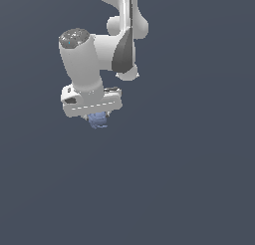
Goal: Pick up the object and move it to a goal position.
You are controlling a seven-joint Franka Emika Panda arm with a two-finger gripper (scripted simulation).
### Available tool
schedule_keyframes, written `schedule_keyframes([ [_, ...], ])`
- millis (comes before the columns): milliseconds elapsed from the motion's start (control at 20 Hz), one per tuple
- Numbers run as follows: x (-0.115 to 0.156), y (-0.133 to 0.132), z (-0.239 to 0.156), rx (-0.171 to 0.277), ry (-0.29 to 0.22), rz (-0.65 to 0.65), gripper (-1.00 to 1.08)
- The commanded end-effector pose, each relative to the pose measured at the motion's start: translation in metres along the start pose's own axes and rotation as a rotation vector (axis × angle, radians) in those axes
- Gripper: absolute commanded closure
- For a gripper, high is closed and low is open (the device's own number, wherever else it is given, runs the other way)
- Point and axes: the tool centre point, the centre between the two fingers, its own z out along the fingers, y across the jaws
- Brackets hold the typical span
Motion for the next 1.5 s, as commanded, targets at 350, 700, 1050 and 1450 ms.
schedule_keyframes([
  [350, 0.019, 0.041, -0.086, 0.001, 0.0, -0.001, 1.08],
  [700, 0.031, 0.064, -0.134, 0.0, -0.001, -0.001, 1.08],
  [1050, 0.041, 0.083, -0.173, 0.0, -0.001, -0.001, 1.08],
  [1450, 0.05, 0.1, -0.206, 0.0, -0.001, -0.001, 1.08],
])
